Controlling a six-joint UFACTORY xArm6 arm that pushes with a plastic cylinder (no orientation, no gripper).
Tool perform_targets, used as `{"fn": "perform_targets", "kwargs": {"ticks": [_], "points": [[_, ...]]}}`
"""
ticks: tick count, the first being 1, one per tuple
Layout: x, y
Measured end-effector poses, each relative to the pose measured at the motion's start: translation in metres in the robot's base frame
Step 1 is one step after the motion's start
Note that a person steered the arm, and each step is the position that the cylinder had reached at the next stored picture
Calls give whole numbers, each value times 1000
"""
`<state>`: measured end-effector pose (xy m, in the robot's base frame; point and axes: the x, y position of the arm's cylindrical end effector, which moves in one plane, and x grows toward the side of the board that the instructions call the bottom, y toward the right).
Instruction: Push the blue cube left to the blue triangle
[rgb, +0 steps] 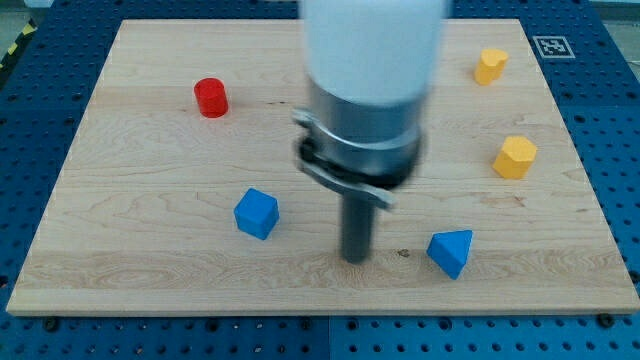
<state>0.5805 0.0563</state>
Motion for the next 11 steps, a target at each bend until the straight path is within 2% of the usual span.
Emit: {"fn": "perform_targets", "kwargs": {"ticks": [1, 2, 3, 4, 5, 6, 7, 8, 9, 10, 11], "points": [[-31, 125], [-53, 163], [-41, 77], [23, -15], [37, -114], [-8, -215], [-15, -112], [-20, 26], [-13, -64], [-10, -230], [-82, -273]]}}
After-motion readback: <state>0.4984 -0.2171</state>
